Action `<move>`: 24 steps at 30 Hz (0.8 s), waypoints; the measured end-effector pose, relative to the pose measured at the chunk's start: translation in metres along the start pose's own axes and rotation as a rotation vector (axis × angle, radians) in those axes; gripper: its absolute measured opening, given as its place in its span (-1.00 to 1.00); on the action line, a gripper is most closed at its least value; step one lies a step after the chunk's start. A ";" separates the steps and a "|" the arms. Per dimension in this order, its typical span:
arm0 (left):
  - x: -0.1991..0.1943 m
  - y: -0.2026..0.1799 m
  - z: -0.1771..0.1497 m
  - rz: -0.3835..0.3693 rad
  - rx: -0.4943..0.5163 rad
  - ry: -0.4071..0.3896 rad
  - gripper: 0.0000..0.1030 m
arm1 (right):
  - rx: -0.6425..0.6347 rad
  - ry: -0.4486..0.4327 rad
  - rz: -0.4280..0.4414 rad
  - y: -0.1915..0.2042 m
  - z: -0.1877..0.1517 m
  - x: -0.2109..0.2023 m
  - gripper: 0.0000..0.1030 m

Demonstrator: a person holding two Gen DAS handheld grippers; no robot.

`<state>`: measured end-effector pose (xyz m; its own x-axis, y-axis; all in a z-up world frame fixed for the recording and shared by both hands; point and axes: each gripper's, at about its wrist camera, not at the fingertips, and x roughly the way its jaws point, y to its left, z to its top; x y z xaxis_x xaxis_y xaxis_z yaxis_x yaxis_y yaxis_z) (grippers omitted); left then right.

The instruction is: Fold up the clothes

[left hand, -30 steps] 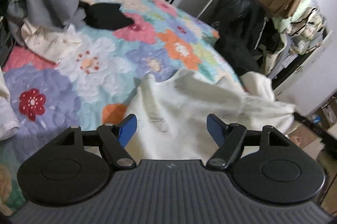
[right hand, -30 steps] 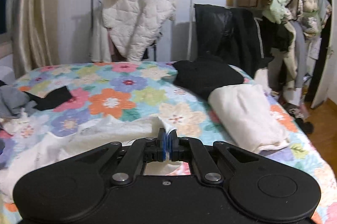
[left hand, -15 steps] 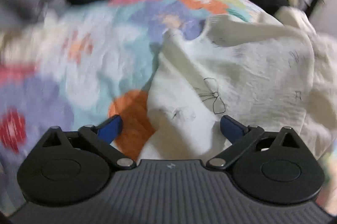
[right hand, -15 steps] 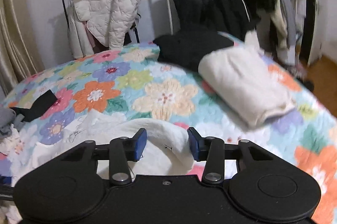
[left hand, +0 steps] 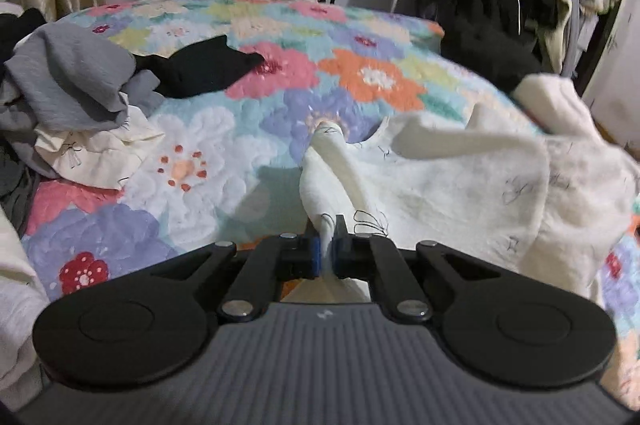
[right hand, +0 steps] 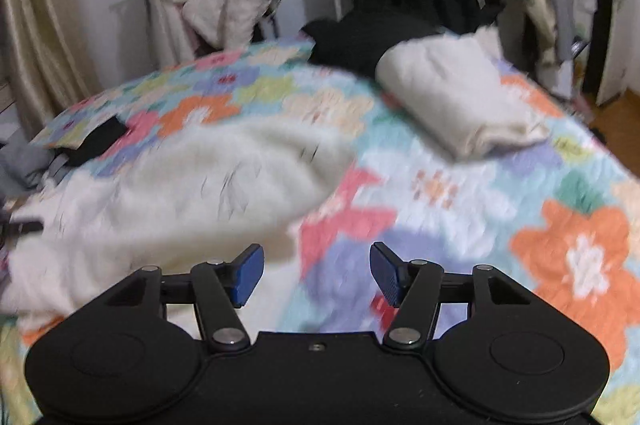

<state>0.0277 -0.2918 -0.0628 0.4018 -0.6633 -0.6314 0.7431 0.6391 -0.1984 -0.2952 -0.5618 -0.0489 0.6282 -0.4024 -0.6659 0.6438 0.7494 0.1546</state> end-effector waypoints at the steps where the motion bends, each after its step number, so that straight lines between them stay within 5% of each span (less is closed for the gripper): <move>1: -0.002 0.002 0.000 -0.008 -0.009 -0.008 -0.90 | 0.008 0.016 0.024 0.001 -0.005 0.002 0.25; 8: 0.001 0.012 0.001 -0.075 -0.072 -0.037 -0.92 | 0.043 0.161 0.167 0.022 -0.035 0.052 0.42; 10: -0.002 0.015 0.005 -0.105 -0.104 -0.071 -0.93 | -0.052 0.160 0.163 0.040 -0.038 0.063 -0.01; 11: -0.004 0.017 0.007 -0.119 -0.119 -0.088 -0.93 | -0.095 0.151 0.144 0.046 -0.033 0.066 -0.82; 12: -0.006 0.018 0.009 -0.134 -0.135 -0.105 -0.94 | -0.108 0.116 0.134 0.048 -0.023 0.063 -0.95; 16: -0.042 0.028 0.030 -0.160 -0.189 -0.245 -0.94 | -0.146 -0.134 0.074 0.054 0.042 0.016 -0.96; 21: -0.099 0.028 0.049 -0.191 -0.216 -0.374 -0.94 | -0.235 -0.466 0.008 0.069 0.095 -0.092 -0.96; 24: -0.120 0.022 0.052 -0.191 -0.218 -0.409 -0.94 | -0.303 -0.489 -0.027 0.080 0.093 -0.127 -0.96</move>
